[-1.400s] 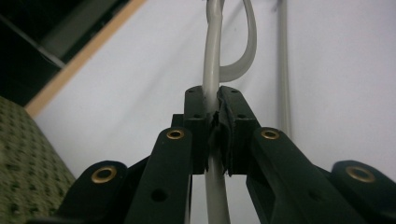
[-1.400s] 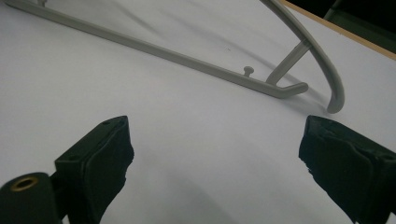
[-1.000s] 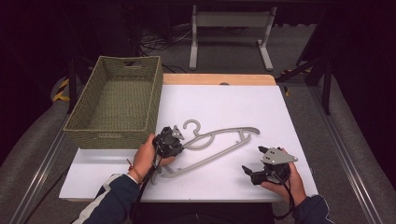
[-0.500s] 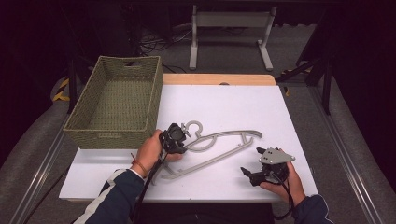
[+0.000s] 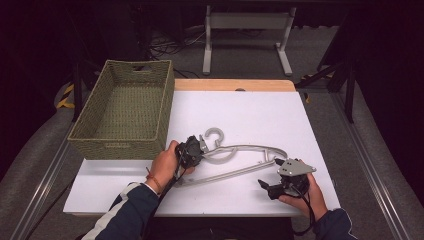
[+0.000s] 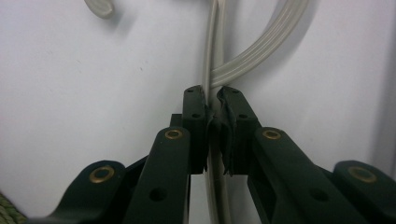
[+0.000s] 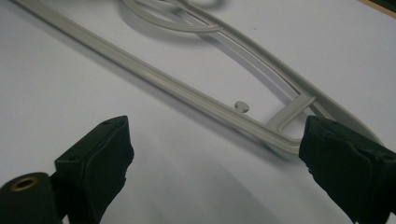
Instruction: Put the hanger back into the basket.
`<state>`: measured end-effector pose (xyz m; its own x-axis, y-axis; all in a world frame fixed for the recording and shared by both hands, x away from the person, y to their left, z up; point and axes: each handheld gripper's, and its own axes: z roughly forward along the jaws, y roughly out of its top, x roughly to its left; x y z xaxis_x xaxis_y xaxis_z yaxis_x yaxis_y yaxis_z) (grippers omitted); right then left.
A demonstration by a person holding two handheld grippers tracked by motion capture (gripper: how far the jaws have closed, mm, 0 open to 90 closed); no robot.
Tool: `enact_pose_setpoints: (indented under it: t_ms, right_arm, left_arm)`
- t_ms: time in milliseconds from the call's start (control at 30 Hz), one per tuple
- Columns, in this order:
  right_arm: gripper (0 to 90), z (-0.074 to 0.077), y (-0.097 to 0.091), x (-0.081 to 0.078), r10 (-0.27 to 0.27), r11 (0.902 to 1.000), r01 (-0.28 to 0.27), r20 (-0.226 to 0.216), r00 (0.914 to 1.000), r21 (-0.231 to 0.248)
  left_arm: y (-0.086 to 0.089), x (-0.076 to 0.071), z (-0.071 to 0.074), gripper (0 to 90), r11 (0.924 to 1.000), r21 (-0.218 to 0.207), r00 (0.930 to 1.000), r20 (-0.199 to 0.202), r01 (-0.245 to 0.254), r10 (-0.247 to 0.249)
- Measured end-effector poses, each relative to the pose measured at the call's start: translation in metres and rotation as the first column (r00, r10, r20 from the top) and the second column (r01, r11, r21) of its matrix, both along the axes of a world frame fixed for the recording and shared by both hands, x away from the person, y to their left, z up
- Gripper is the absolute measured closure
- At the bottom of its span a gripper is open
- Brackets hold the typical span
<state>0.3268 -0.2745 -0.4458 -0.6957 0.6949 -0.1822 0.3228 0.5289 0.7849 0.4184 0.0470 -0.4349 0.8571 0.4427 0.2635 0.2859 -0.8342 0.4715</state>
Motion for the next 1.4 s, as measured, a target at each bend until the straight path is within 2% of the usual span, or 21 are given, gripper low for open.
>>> enact_pose_setpoints:
  t_ms: [67,100,133,167,200,267,300,400,433,633,700,733,800,933,967,1033,1100,1167,1300,1333,1400]
  right_arm:
    - [9.5,0.001,-0.002,0.0,-0.009,1.0,0.009,0.006,0.9999,0.005]
    - [9.5,0.001,-0.002,0.0,-0.009,1.0,0.009,0.006,0.9999,0.005]
    - [9.5,0.002,-0.003,-0.001,-0.013,0.9999,0.013,0.013,0.9998,0.011]
    - [9.5,0.003,-0.004,-0.001,-0.015,0.9998,0.015,0.018,0.9997,0.011]
    - [9.5,0.003,-0.004,-0.001,-0.015,0.9998,0.015,0.018,0.9997,0.011]
    - [9.5,0.004,-0.004,-0.001,-0.019,0.9997,0.019,0.023,0.9996,0.016]
    - [9.5,0.004,-0.004,-0.001,-0.019,0.9997,0.019,0.023,0.9996,0.016]
    - [9.5,0.004,-0.003,-0.002,-0.016,0.9998,0.016,0.028,0.9995,0.013]
    - [9.5,0.004,-0.003,-0.002,-0.015,0.9998,0.015,0.028,0.9995,0.013]
    - [9.5,0.005,-0.003,-0.002,-0.018,0.9997,0.018,0.039,0.9991,0.015]
    - [9.5,0.006,-0.004,-0.003,-0.017,0.9998,0.017,0.042,0.999,0.015]
    - [9.5,0.006,-0.004,-0.003,-0.017,0.9998,0.017,0.042,0.999,0.015]
    - [9.5,0.006,-0.004,-0.003,-0.02,0.9997,0.019,0.045,0.9988,0.017]
    - [9.5,0.006,-0.004,-0.003,-0.021,0.9996,0.02,0.046,0.9987,0.018]
    - [9.5,0.006,-0.004,-0.003,-0.022,0.9996,0.021,0.046,0.9987,0.019]
    - [9.5,0.006,-0.004,-0.002,-0.023,0.9996,0.022,0.043,0.9988,0.019]
    - [9.5,0.006,-0.004,-0.002,-0.026,0.9995,0.025,0.043,0.9987,0.02]
    - [9.5,0.006,-0.003,-0.003,-0.024,0.9996,0.023,0.043,0.9988,0.019]
    - [9.5,0.006,-0.002,-0.003,-0.02,0.9997,0.019,0.043,0.9989,0.017]
    - [9.5,0.006,-0.002,-0.003,-0.02,0.9997,0.019,0.041,0.999,0.016]
    - [9.5,0.006,-0.002,-0.003,-0.022,0.9996,0.021,0.043,0.9988,0.018]
  left_arm:
    - [0.001,-0.002,0.003,81.6,0.9996,-0.025,0.9984,0.054,-0.011,0.013]
    - [0.001,-0.002,0.003,81.7,0.9996,-0.025,0.9984,0.054,-0.011,0.013]
    - [0.005,-0.005,0.01,81.7,0.9977,-0.064,0.9943,0.102,-0.022,0.029]
    - [0.007,-0.007,0.014,81.7,0.9962,-0.081,0.9903,0.133,-0.03,0.041]
    - [0.007,-0.007,0.014,81.7,0.9962,-0.081,0.9903,0.133,-0.03,0.041]
    - [0.012,-0.011,0.024,81.7,0.9921,-0.12,0.9829,0.176,-0.035,0.056]
    - [0.012,-0.011,0.024,81.7,0.9921,-0.12,0.9829,0.176,-0.035,0.056]
    - [0.017,-0.012,0.032,81.7,0.9856,-0.165,0.9825,0.175,-0.036,0.065]
    - [0.019,-0.013,0.035,81.7,0.9841,-0.172,0.979,0.189,-0.044,0.077]
    - [0.027,-0.012,0.044,81.7,0.9723,-0.228,0.9792,0.18,-0.052,0.094]
    - [0.027,-0.013,0.045,81.7,0.9717,-0.23,0.9777,0.186,-0.053,0.098]
    - [0.029,-0.012,0.047,81.7,0.969,-0.243,0.981,0.172,-0.046,0.089]
    - [0.032,-0.014,0.051,81.8,0.9661,-0.253,0.9776,0.186,-0.05,0.099]
    - [0.037,-0.016,0.06,81.8,0.9575,-0.285,0.9776,0.185,-0.044,0.1]
    - [0.038,-0.017,0.062,81.8,0.9564,-0.288,0.9749,0.194,-0.049,0.109]
    - [0.041,-0.017,0.067,81.8,0.9535,-0.297,0.9766,0.187,-0.048,0.107]
    - [0.043,-0.02,0.071,81.8,0.949,-0.309,0.9741,0.188,-0.063,0.126]
    - [0.044,-0.02,0.075,81.8,0.9471,-0.315,0.976,0.179,-0.062,0.123]
    - [0.053,-0.019,0.101,81.7,0.9362,-0.344,0.9787,0.155,-0.074,0.134]
    - [0.053,-0.019,0.101,81.7,0.9362,-0.344,0.9787,0.155,-0.074,0.134]
    - [0.058,-0.017,0.111,81.8,0.9278,-0.363,0.9772,0.149,-0.088,0.151]
